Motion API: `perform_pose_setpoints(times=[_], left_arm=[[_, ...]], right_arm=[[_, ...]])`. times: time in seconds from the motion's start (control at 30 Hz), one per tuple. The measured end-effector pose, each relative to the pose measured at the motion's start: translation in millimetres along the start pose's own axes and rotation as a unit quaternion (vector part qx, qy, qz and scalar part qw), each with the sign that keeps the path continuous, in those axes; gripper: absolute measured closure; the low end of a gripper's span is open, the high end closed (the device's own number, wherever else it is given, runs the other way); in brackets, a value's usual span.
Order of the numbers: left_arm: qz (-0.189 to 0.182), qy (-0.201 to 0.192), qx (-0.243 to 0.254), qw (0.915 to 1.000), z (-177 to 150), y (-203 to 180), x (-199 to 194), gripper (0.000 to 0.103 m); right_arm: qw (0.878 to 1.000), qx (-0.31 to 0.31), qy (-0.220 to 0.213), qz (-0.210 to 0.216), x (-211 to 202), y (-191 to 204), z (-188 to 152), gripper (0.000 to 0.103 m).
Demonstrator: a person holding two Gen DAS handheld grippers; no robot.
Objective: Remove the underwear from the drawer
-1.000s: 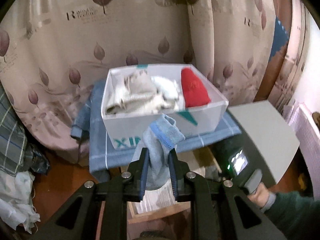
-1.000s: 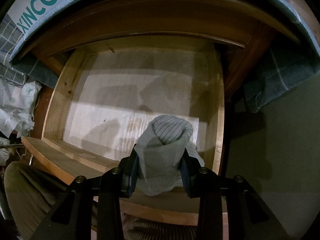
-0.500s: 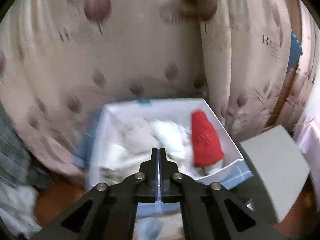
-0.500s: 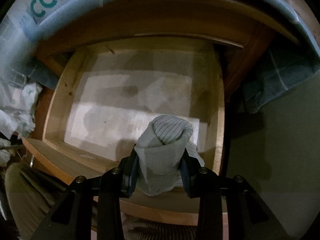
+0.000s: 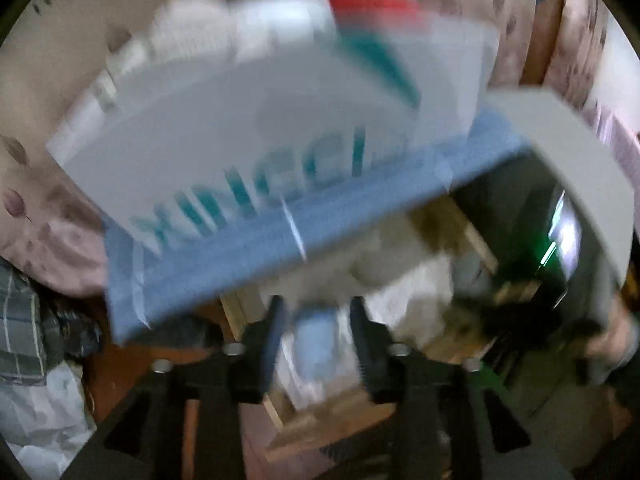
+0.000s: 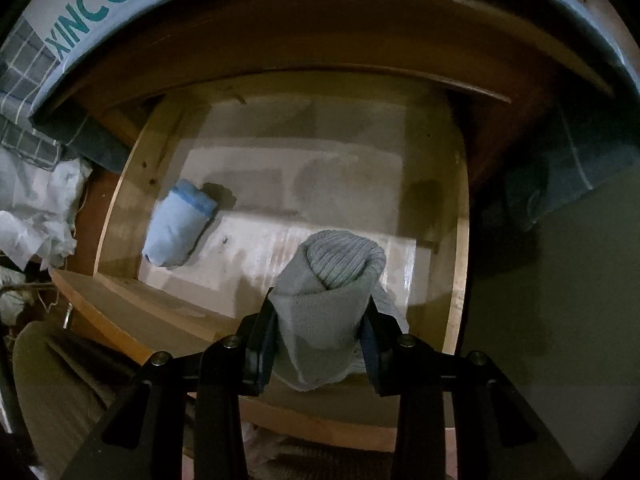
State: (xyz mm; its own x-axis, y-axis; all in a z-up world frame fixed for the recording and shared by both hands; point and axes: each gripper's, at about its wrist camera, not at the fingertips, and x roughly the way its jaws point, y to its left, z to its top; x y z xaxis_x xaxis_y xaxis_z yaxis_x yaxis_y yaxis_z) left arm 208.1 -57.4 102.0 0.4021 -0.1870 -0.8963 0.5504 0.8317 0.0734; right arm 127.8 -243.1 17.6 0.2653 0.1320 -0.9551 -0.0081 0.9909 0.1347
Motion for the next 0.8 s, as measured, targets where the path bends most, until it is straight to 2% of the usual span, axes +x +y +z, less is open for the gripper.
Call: perform_pose_setpoints(times=[0.1,0.13,0.23,0.43,0.5,0.53,0.6,0.8], left_arm=[[-0.022,0.055,-0.008,0.9982,-16,0,45,0.056],[-0.035,0.081,-0.017,0.9960,-20,1,65,0.055],[-0.052,0.127,-0.043,0.9897,-26,7,105,0.052],[-0.047,0.169,-0.059,0.9826,-25,9,155,0.042],[-0.049,0.189,-0.056,0.9792,-27,9,170,0.041],[-0.044,0.191,-0.052,0.9792,-28,8,172,0.036],[-0.040,0.216,-0.032,0.9751,-30,4,185,0.036],[-0.021,0.249,-0.036,0.9677,-30,8,213,0.029]], right_arm=[[1.000,0.012,0.001,0.012,1,-4,1,0.069],[1.000,0.013,0.001,0.014,1,-3,2,0.069],[1.000,0.009,0.002,0.017,2,0,2,0.069],[0.999,0.016,0.002,0.031,1,-4,1,0.069],[0.999,0.018,0.002,0.035,1,-5,2,0.069],[0.999,0.018,0.003,0.039,2,-4,2,0.069],[0.999,0.019,0.003,0.042,2,-5,3,0.069],[0.998,0.022,0.004,0.051,2,-5,2,0.069]])
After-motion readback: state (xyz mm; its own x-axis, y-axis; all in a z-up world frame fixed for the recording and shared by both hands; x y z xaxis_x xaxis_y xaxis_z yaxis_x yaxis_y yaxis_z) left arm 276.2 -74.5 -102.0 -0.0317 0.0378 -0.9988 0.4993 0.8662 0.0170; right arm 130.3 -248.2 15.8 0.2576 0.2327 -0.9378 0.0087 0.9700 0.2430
